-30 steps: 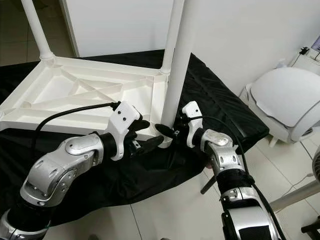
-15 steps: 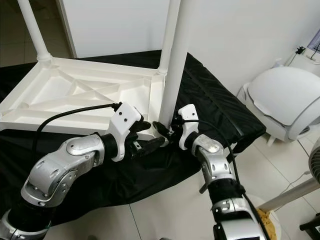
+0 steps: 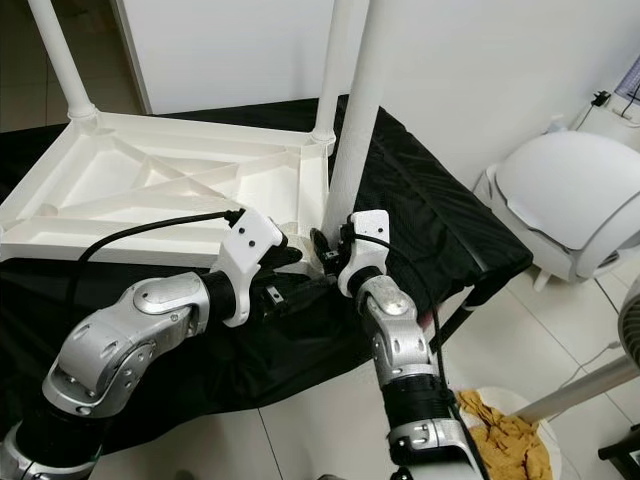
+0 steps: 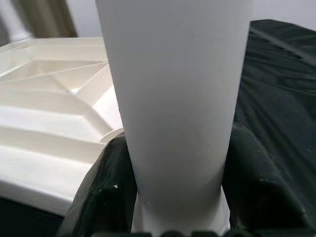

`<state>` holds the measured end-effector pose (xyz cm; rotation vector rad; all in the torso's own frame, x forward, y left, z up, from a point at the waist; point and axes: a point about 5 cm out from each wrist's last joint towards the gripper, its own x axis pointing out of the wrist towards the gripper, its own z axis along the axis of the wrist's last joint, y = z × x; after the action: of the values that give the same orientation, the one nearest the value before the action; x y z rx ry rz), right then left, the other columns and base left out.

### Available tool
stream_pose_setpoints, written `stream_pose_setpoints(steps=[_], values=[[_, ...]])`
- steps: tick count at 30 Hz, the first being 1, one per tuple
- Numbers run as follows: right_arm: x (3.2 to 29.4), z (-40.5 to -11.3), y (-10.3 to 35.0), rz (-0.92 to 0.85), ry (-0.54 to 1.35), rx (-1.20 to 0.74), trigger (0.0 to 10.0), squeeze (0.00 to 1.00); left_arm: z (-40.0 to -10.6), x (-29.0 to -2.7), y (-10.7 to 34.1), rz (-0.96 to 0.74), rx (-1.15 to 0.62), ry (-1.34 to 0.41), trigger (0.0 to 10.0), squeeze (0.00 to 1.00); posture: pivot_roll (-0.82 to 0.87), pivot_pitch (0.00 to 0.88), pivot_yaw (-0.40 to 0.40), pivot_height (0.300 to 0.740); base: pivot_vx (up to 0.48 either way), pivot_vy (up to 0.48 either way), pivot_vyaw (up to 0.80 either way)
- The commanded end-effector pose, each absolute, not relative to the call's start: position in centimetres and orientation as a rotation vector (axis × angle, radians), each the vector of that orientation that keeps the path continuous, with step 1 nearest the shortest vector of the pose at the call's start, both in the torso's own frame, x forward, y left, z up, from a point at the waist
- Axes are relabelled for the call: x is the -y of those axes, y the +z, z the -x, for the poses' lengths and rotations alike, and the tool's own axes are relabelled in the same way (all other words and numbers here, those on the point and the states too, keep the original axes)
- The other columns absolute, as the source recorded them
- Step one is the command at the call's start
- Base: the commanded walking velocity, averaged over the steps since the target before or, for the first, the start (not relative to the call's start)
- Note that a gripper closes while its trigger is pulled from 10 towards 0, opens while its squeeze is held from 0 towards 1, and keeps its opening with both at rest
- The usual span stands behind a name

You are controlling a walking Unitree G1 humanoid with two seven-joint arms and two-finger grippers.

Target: Building children table

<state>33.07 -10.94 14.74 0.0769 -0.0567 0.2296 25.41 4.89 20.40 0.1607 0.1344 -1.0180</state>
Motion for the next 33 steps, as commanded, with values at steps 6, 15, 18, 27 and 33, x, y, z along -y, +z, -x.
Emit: stream_pose_setpoints(steps=[6,15,18,27,33], values=[[10.4,-32.5,14.9,-0.136,0.056,0.060,0.0,0.00,-25.1,-4.6,20.4,-0.167,-0.132,-1.027,10.0,0.00,-0.03,0.029,-0.075,0.740,0.000,0.000,0.00],[11.1,-32.8,15.0,-0.095,0.040,0.035,10.0,0.00,-25.2,-4.4,20.5,-0.166,-0.126,-1.030,10.0,0.00,-0.03,0.012,-0.081,0.740,0.000,0.000,0.00],[11.2,-32.8,15.0,-0.098,0.043,0.032,10.0,0.00,-25.2,-4.4,20.5,-0.167,-0.124,-1.029,10.0,0.00,-0.03,0.011,-0.082,0.740,0.000,0.000,0.00],[12.2,-33.8,15.5,-0.059,0.238,0.039,10.0,1.00,-25.3,-4.3,20.5,-0.168,-0.120,-1.031,10.0,0.00,-0.04,0.002,-0.077,0.740,0.000,0.000,0.00],[12.5,-34.8,15.9,-0.020,0.423,0.030,10.0,1.00,-25.4,-4.3,20.6,-0.168,-0.119,-1.033,10.0,0.00,-0.04,0.001,-0.076,0.740,0.000,0.000,0.00]])
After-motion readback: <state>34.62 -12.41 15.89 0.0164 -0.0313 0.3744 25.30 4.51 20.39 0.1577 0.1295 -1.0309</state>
